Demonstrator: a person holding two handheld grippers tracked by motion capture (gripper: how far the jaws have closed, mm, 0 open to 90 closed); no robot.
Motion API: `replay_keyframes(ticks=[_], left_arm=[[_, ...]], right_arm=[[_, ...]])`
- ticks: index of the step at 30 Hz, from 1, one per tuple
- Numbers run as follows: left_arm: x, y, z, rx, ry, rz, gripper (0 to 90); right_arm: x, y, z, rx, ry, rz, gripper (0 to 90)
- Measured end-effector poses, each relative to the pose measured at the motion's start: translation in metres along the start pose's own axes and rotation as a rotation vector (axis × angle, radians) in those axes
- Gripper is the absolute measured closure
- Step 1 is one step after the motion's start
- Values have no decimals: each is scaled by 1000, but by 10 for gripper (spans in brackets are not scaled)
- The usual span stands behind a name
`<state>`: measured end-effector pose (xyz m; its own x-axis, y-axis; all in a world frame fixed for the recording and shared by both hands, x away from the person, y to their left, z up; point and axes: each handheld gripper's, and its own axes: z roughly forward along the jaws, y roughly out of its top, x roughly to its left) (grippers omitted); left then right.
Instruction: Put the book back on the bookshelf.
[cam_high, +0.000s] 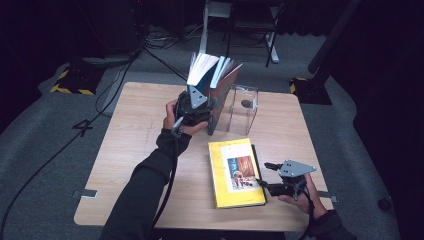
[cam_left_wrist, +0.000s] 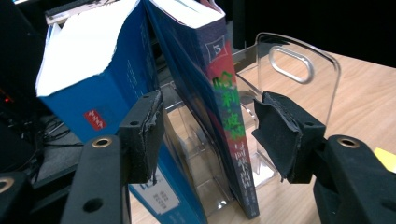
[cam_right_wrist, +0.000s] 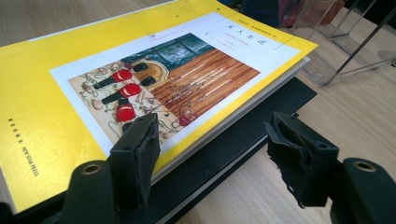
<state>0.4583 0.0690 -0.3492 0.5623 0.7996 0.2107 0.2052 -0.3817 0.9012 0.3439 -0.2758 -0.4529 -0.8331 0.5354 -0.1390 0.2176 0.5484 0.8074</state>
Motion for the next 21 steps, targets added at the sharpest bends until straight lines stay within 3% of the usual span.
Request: replay_keyframes(ticks=[11,21], left_arm=[[-6,-12,-17,19,-63,37,393],[-10,-50,-27,102,-115,82,361]], right_arm=[[0,0,0,3,5,2,349],[1,1,0,12,8,11,320]])
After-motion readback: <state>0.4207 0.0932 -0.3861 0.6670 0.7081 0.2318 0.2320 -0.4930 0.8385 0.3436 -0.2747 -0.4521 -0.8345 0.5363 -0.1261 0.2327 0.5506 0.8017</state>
